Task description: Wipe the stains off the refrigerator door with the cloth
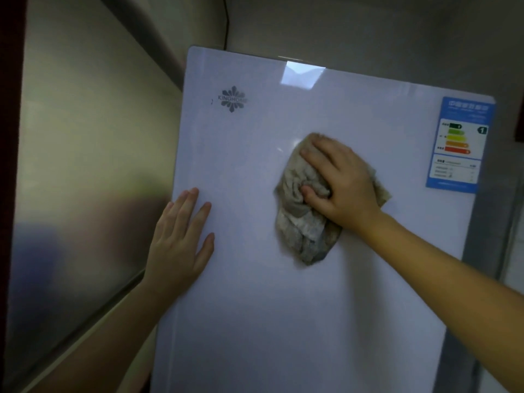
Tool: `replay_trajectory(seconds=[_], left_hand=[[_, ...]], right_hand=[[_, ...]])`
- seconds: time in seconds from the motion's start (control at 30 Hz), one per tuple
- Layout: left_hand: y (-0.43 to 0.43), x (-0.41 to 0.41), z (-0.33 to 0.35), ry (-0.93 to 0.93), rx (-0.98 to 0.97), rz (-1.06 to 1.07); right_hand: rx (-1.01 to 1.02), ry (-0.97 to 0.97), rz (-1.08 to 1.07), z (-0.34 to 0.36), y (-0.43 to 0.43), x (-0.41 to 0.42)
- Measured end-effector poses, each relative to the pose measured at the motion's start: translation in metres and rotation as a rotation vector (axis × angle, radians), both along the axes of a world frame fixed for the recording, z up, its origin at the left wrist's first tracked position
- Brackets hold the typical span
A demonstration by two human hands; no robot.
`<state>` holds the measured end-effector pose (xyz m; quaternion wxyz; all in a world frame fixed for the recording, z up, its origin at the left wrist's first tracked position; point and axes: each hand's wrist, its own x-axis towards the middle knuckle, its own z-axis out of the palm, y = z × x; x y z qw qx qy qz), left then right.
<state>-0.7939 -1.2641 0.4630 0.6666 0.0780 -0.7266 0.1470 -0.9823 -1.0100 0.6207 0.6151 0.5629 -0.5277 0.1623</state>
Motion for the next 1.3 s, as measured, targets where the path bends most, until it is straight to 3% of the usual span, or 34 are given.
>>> replay_trajectory(seconds=[0.33,0.47,0.7,0.93,1.03,1.2,1.3], left_hand=[[0.001,-0.001,-0.001,-0.003,0.01,0.001],[0.001,0.002,0.0,-0.018,0.02,0.0],[0.006,0.008,-0.006,-0.012,0.029,0.03],[0.011,0.025,-0.084,-0.008,0.175,0.047],[0.004,0.027,-0.113,-0.061,0.165,0.047],[0.001,0.027,-0.124,-0.091,0.169,0.019],[0.001,0.03,-0.124,-0.089,0.168,0.004]], right_hand=[[0.53,0.225,0.07,-0.157,-0.027,0.013],[0.521,0.211,0.067,-0.138,-0.029,0.013],[0.165,0.053,0.066,-0.039,-0.036,0.027],[0.143,0.069,0.084,-0.025,-0.07,0.049],[0.213,0.103,0.101,-0.053,-0.083,0.059],[0.529,0.246,0.142,-0.128,-0.093,0.058],[0.662,0.368,0.141,-0.139,-0.095,0.053]])
